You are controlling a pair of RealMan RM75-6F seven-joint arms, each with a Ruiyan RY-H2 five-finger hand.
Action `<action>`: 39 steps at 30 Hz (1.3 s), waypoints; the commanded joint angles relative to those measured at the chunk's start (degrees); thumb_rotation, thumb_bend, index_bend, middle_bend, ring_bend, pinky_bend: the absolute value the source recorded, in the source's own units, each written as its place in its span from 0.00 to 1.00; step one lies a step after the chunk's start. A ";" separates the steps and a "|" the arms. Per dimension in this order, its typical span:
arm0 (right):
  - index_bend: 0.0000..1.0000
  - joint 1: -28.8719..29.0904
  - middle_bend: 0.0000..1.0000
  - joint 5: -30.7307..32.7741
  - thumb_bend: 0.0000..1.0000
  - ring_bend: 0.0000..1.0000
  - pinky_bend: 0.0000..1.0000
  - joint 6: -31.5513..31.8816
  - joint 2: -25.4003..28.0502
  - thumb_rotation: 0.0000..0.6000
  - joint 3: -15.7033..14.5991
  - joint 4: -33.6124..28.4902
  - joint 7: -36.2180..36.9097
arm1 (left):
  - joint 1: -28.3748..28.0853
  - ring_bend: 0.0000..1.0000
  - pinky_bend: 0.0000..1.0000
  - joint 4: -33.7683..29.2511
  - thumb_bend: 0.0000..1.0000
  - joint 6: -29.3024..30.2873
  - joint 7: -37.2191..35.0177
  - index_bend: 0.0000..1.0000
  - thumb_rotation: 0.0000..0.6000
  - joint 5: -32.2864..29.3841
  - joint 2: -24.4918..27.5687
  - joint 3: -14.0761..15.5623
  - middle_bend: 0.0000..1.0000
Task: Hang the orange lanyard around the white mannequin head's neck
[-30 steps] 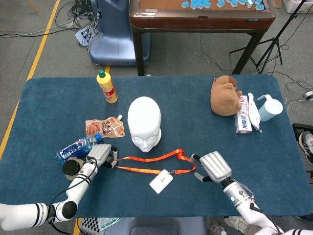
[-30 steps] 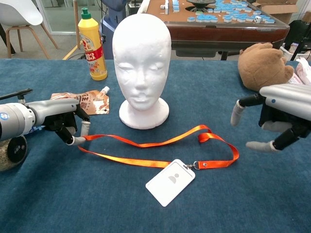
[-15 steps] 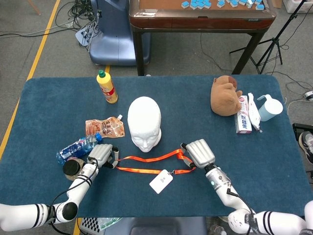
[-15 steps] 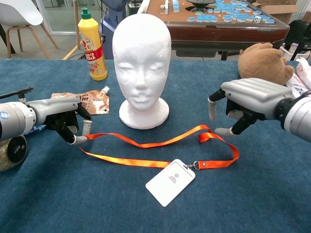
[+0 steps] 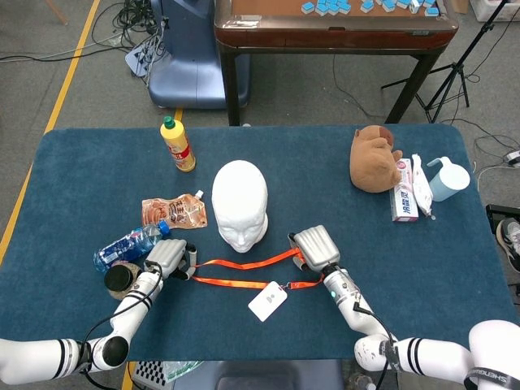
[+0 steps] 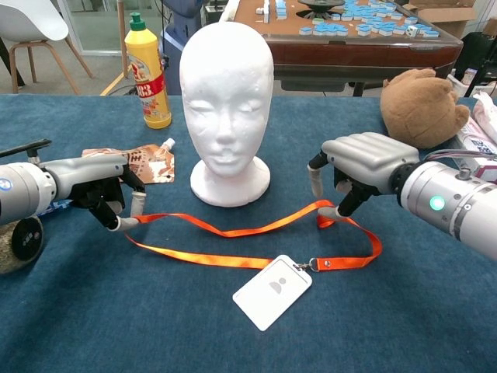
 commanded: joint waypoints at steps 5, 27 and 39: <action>0.50 0.72 1.00 0.93 0.30 1.00 1.00 0.09 -1.15 1.00 -0.03 1.50 -0.95 | 0.02 0.95 0.90 0.08 0.35 -0.29 -0.17 0.59 1.00 0.06 -0.04 0.06 0.99; 0.55 2.45 1.00 2.28 0.34 1.00 1.00 0.65 -5.31 1.00 0.44 6.71 -1.79 | 0.59 0.95 0.90 0.54 0.35 -0.77 -1.18 0.59 1.00 0.82 0.13 0.37 0.99; 0.58 2.29 1.00 0.68 0.34 1.00 1.00 1.46 -5.71 1.00 0.00 7.04 -1.05 | 0.62 0.95 0.90 0.39 0.35 -0.89 -1.06 0.59 1.00 1.06 0.04 0.57 0.99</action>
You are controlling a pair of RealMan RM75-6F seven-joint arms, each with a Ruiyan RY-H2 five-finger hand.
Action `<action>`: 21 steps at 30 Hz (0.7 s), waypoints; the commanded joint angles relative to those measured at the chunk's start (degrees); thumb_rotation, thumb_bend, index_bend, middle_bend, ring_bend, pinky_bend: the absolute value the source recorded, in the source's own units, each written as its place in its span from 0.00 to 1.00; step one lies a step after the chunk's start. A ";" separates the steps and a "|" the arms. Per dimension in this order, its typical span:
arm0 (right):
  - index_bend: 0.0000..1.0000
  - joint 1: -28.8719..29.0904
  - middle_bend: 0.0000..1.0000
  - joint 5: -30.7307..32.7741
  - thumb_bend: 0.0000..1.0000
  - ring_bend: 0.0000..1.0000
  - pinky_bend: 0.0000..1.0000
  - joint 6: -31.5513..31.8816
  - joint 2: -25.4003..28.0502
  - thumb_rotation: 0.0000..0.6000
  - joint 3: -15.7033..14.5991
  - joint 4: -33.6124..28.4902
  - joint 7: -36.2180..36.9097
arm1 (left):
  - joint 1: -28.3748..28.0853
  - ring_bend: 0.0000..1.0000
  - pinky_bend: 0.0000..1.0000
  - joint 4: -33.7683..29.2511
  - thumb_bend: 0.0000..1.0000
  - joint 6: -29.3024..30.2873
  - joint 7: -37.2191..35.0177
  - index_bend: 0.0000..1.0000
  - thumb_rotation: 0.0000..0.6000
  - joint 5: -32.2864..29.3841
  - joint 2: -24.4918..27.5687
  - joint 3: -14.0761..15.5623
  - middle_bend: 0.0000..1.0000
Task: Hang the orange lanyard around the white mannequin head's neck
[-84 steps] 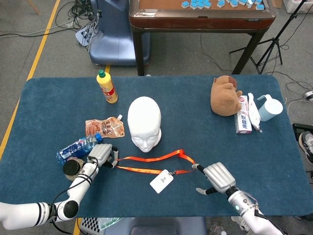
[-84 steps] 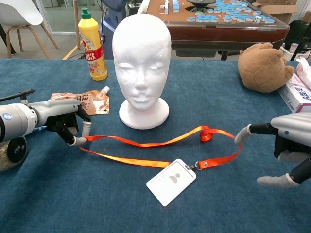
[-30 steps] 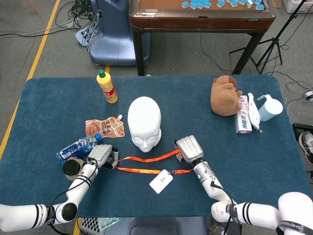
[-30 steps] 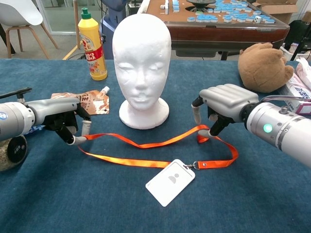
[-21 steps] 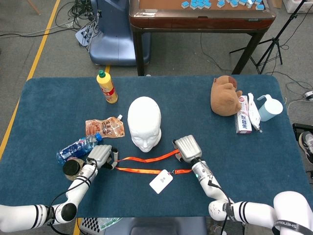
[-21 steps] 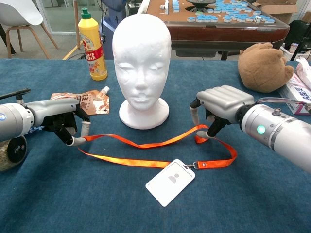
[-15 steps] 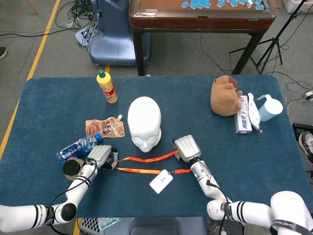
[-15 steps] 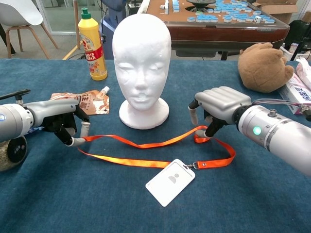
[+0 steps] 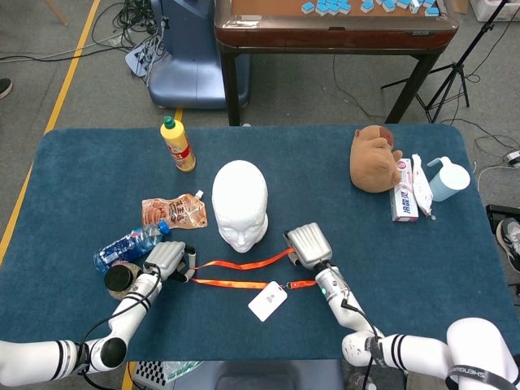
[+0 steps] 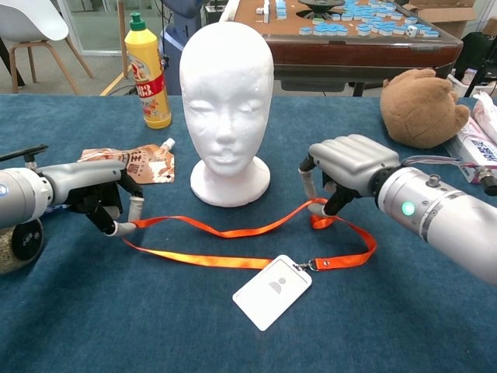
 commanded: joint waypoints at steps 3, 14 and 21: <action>0.62 -0.04 1.00 0.04 0.35 1.00 1.00 -0.08 -0.13 1.00 -0.12 0.10 -0.14 | 0.02 0.95 0.90 0.01 0.35 0.01 0.00 0.59 1.00 -0.05 0.03 -0.01 0.99; 0.66 -2.19 1.00 -3.51 0.39 1.00 1.00 2.83 3.93 1.00 -1.28 -6.40 2.22 | 2.16 0.95 0.90 -3.85 0.35 1.80 -3.24 0.59 1.00 4.00 3.14 -0.36 0.99; 0.66 -6.02 1.00 -11.93 0.39 1.00 1.00 8.73 12.20 1.00 -3.48 -17.50 7.30 | 5.32 0.95 0.90 -9.95 0.35 4.54 -8.44 0.59 1.00 11.62 8.26 -0.83 0.99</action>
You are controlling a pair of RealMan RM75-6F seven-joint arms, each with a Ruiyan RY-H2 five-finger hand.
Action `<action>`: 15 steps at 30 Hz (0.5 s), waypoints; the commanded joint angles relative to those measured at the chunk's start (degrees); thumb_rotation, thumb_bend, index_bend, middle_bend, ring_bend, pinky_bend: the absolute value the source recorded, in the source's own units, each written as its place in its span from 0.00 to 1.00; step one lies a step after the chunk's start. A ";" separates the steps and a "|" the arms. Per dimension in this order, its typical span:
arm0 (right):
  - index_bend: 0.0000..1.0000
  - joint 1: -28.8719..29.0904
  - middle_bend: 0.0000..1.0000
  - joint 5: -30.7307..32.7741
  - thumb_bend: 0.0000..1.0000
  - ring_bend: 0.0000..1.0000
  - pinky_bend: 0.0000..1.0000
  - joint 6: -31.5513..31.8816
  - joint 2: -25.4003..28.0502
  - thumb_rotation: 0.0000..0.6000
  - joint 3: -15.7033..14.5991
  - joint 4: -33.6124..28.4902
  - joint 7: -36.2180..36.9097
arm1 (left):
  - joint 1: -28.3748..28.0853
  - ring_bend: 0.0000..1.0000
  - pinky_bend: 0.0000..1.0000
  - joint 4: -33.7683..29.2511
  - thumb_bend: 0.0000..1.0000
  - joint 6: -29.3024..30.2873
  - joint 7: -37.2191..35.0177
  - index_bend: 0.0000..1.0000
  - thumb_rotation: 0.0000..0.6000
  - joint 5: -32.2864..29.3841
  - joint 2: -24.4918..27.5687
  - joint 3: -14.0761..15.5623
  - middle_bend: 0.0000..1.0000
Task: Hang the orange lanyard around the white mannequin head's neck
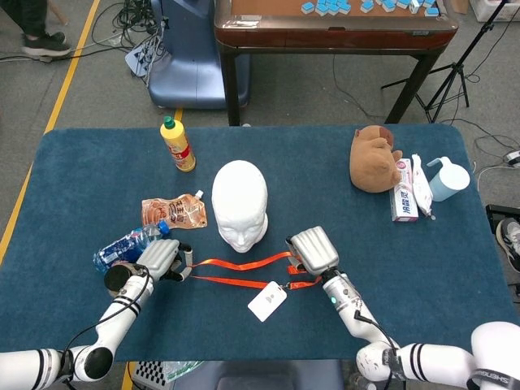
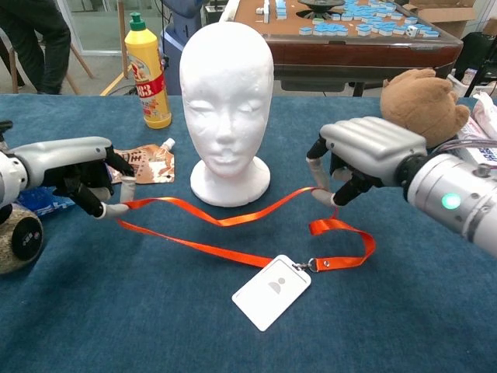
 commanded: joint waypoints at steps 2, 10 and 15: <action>0.66 -4.01 1.00 -7.72 0.39 1.00 1.00 6.67 7.64 1.00 -1.58 -8.85 4.89 | 3.17 0.95 0.90 -5.90 0.35 3.71 -5.34 0.59 1.00 7.55 4.70 -1.10 0.99; 0.66 -8.34 1.00 -14.76 0.39 1.00 1.00 15.10 15.89 1.00 0.15 -15.70 10.27 | 7.36 0.95 0.90 -12.13 0.35 10.97 -16.68 0.59 1.00 20.99 10.77 -4.67 0.99; 0.66 -8.72 1.00 -15.96 0.39 1.00 1.00 17.01 16.39 1.00 2.56 -15.89 11.50 | 6.88 0.95 0.90 -13.26 0.35 11.67 -19.09 0.58 1.00 20.75 12.88 -8.21 0.99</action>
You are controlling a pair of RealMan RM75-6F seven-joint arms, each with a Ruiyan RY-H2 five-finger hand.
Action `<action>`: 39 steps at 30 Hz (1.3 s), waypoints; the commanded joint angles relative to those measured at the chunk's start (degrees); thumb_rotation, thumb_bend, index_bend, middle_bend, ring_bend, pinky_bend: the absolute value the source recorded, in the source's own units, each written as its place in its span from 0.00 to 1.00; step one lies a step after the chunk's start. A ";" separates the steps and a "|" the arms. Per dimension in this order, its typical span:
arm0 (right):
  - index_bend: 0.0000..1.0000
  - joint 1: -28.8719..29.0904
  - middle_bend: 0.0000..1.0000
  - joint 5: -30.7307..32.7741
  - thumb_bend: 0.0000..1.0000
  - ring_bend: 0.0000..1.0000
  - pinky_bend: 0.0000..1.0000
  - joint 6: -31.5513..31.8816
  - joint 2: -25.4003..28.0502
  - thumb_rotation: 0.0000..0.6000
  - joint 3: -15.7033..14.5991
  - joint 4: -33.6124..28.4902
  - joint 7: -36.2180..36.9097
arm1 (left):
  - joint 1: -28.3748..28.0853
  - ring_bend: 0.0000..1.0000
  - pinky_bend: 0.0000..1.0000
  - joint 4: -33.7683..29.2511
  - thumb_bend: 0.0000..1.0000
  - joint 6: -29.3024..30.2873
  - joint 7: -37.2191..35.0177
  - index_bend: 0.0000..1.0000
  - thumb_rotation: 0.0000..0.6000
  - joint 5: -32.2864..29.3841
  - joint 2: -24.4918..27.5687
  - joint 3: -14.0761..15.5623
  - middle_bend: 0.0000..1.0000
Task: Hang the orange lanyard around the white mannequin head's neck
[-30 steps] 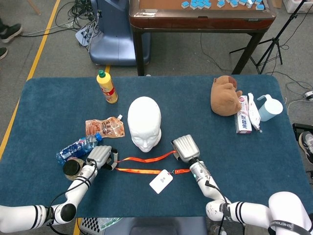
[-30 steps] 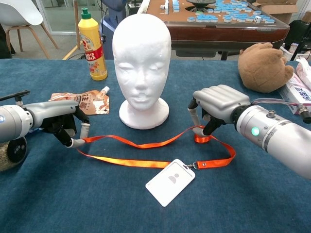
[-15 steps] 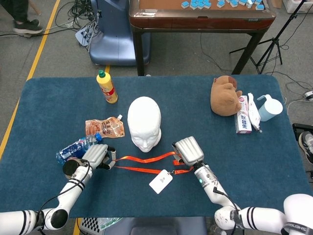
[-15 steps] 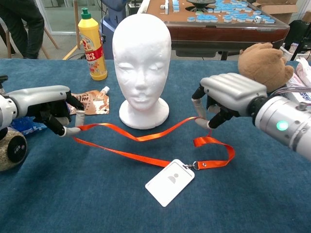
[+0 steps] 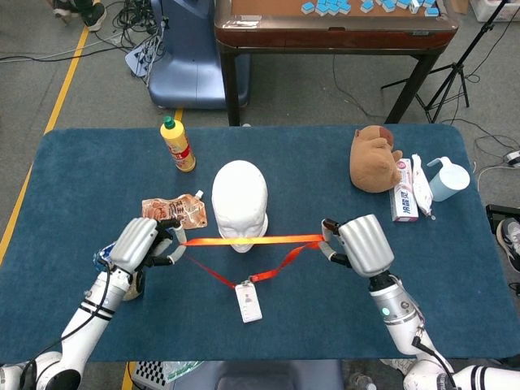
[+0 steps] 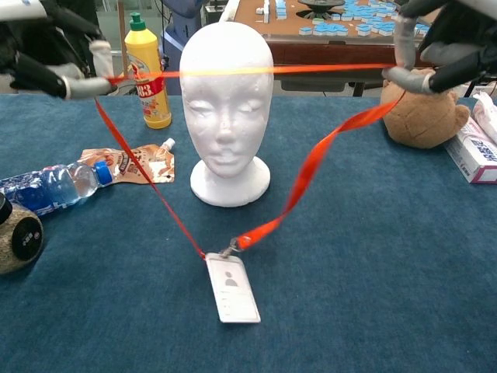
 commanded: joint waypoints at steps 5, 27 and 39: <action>0.66 0.84 1.00 3.21 0.39 1.00 1.00 -0.92 -0.47 1.00 4.12 0.57 -2.18 | -0.74 0.95 0.90 0.36 0.35 0.74 -2.65 0.58 1.00 -2.32 0.60 -4.51 0.99; 0.66 8.54 1.00 14.61 0.39 1.00 1.00 -6.35 -6.63 1.00 12.84 6.56 -8.34 | -9.09 0.95 0.90 11.09 0.35 -3.73 5.33 0.58 1.00 -19.40 -4.68 -10.18 0.99; 0.66 13.33 1.00 16.75 0.39 1.00 1.00 -4.26 -14.79 1.00 15.73 16.75 -10.13 | -14.88 0.95 0.90 20.05 0.35 -3.15 12.53 0.57 1.00 -27.16 -10.74 -12.57 0.99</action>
